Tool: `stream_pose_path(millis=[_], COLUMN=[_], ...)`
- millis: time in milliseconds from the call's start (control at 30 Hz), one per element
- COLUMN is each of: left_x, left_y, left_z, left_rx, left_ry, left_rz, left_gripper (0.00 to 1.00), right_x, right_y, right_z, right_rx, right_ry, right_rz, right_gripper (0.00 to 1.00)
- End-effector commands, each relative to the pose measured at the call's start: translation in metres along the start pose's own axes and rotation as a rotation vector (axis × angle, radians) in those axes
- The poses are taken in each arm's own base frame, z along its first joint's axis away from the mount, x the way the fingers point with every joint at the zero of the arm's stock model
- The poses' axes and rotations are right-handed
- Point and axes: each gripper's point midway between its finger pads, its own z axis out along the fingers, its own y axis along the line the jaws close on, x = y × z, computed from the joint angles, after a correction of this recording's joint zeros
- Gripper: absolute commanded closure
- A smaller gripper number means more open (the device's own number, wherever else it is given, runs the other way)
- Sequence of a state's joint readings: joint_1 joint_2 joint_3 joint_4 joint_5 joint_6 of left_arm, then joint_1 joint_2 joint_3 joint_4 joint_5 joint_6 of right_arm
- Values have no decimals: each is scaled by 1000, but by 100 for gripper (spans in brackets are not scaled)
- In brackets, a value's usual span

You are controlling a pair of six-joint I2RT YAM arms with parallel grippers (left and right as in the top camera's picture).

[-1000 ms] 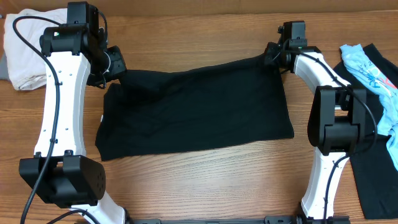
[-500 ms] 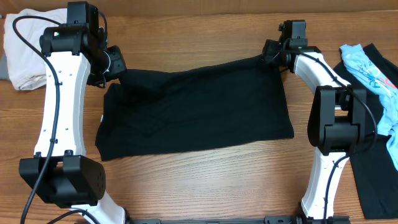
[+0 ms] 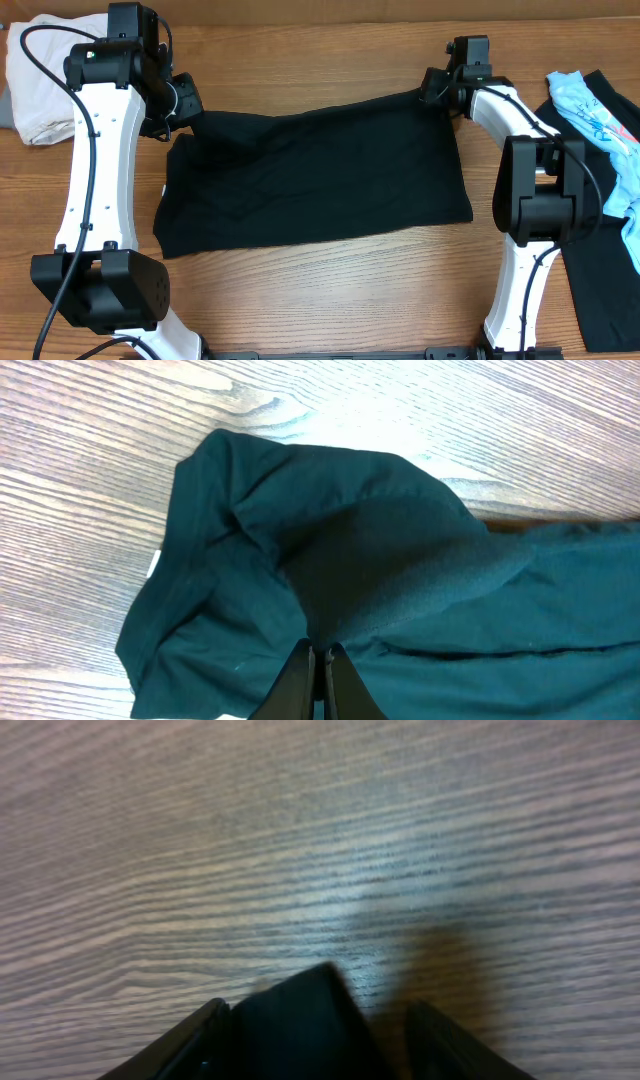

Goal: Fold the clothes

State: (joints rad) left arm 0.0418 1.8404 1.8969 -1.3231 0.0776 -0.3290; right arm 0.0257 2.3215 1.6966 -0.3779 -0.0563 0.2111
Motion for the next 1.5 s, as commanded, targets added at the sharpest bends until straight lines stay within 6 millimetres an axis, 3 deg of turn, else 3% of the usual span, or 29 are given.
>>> stream_pose_path(millis=[0, 400, 633, 767, 1033, 1233, 1333, 1467], left_x=[-1, -2, -2, 2, 34, 58, 64, 75], left_y=[6, 5, 4, 5, 5, 16, 19, 26], left_z=[-2, -2, -2, -2, -5, -8, -5, 4], left_rx=[-10, -10, -5, -6, 8, -43, -57, -83], left_ry=[-10, -12, -12, 7, 139, 236, 264, 307], left_rz=[13, 14, 11, 9, -5, -14, -15, -18], left_gripper=[96, 95, 96, 96, 96, 96, 96, 96], right_x=[-5, -6, -12, -25, -43, -44, -39, -16], right_y=[0, -4, -17, -24, -30, -10, -9, -18], right_z=[3, 4, 1, -11, -58, -101, -121, -141], right_rx=[-13, 10, 26, 39, 84, 22, 38, 106], right_ry=[-11, -17, -22, -6, 101, 197, 242, 340], right_rz=[3, 3, 29, 71, 128, 154, 175, 183], right_gripper=[42, 95, 96, 96, 96, 96, 96, 96])
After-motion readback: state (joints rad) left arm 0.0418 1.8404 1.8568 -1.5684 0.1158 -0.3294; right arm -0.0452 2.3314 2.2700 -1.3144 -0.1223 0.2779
